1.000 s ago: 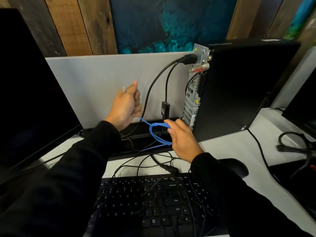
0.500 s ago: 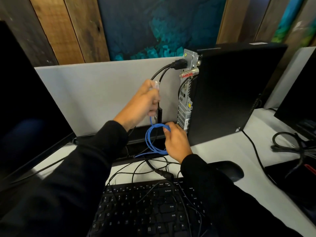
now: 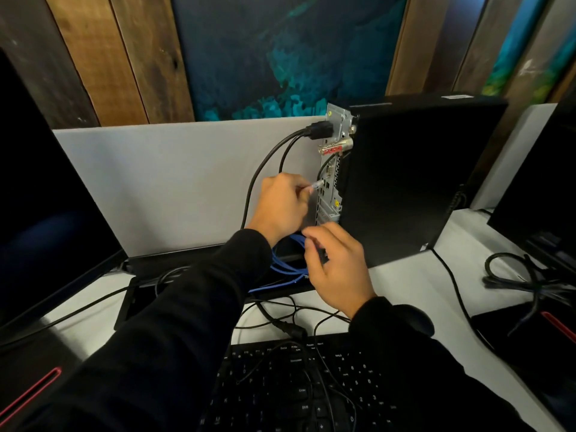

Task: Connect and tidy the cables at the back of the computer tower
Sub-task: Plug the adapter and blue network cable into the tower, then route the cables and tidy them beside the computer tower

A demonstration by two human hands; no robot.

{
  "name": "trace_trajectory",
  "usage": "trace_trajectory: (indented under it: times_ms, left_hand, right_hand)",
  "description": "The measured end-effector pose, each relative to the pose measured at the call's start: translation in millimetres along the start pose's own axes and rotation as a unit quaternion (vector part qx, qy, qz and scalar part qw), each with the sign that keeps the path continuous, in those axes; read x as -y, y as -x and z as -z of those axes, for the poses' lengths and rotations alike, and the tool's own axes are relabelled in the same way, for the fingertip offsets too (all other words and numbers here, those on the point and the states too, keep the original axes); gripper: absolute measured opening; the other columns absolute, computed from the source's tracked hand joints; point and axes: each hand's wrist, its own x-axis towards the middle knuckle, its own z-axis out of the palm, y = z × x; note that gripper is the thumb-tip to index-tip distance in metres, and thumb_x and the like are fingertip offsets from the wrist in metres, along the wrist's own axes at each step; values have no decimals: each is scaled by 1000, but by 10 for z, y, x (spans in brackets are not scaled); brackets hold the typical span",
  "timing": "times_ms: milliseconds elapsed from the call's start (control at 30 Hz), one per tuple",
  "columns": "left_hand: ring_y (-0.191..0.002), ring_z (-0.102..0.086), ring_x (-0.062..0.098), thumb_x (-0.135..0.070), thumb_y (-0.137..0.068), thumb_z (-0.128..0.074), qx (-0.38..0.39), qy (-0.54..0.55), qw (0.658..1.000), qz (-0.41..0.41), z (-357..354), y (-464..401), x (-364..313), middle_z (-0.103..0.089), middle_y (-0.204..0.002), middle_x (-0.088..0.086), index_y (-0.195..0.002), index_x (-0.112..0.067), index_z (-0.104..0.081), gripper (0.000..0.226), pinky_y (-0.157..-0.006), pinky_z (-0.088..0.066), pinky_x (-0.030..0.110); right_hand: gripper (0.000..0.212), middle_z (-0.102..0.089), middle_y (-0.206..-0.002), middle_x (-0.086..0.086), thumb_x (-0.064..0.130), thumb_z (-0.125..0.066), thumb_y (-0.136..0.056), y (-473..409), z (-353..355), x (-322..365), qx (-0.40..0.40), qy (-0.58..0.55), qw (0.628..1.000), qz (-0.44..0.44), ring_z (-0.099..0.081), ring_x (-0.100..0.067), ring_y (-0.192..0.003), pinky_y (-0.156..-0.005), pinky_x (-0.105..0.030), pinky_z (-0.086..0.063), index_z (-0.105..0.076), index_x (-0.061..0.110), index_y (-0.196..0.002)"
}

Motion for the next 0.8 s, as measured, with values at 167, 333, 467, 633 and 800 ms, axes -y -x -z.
trace_trajectory:
  times_ms: [167,333,467,633,800]
  left_hand:
    - [-81,-68,17,-22,-101,-61,22,22,999,-10,-28,7,26,-76,-85,2,-101,-13,-79,20,-76,-49,23]
    - [-68,-59,13,-22,-104,-54,59,13,998,-25,-13,10,35,-66,-73,1,-89,-11,-72,26,-61,-39,11]
    - [-66,-56,11,-22,-105,-52,80,-2,997,-21,5,-26,41,-64,-73,3,-87,-9,-69,28,-59,-36,10]
    - [-69,-58,18,-23,-106,-52,81,-3,997,-17,-10,-83,41,-66,-74,6,-89,-9,-70,28,-57,-37,17]
    - [-65,-56,19,-22,-105,-53,83,-15,996,-16,-9,-99,52,-63,-70,5,-87,-8,-69,28,-56,-37,15]
  right_hand:
    - [9,-60,-93,-6,3,-65,-94,-65,349,-78,-57,29,997,33,-55,-11,-74,-68,-25,-49,-72,3,-100]
    - [28,-58,-115,-18,13,-67,-91,-585,620,-134,-150,110,982,34,-56,-33,-107,-89,-40,-48,-70,4,-117]
    - [52,-42,-153,-18,27,-58,-98,-989,728,-156,-158,173,972,-4,-38,-35,-141,-112,-46,-35,-52,11,-147]
    - [49,-42,-158,-7,35,-43,-106,-1192,751,-231,-132,182,974,2,-28,-29,-152,-120,-53,-22,-48,17,-152]
    - [44,-49,-152,-5,33,-43,-107,-1185,707,-283,-158,198,967,15,-33,-27,-149,-116,-53,-26,-52,18,-148]
